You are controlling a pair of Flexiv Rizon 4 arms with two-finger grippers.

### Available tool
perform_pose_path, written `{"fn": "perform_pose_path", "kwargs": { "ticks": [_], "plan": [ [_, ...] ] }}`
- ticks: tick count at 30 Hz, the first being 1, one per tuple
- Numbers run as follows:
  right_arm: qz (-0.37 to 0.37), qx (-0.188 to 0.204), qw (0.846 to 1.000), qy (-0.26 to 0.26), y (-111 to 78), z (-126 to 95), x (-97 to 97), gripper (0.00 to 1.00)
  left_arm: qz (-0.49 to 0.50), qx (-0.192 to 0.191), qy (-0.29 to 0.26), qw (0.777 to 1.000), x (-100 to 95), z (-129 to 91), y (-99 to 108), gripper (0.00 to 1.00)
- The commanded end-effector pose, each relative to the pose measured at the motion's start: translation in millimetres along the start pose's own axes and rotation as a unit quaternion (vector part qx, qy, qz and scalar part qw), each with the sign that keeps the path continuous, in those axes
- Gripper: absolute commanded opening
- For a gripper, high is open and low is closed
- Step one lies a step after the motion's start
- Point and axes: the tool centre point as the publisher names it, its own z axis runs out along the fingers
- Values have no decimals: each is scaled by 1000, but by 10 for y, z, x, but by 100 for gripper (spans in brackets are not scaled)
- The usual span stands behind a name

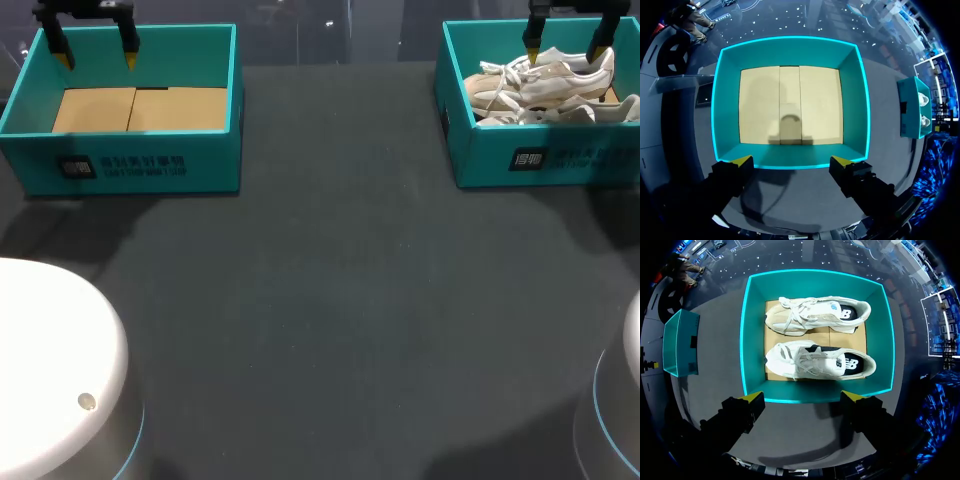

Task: Take the shoe out of the shoebox, open the shoe tongue, remove and reinsert the insole, then place the shoe into the shoebox

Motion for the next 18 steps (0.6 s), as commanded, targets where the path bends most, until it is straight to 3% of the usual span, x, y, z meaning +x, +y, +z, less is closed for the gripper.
{"fn": "perform_pose_path", "kwargs": {
  "ticks": [1,18],
  "plan": [
    [0,0,1000,0,0,0,0,100,0,0,0,1000,0,0,0,100],
    [0,0,1000,-3,-3,6,-7,100,0,0,0,1000,0,0,0,100]
  ]
}}
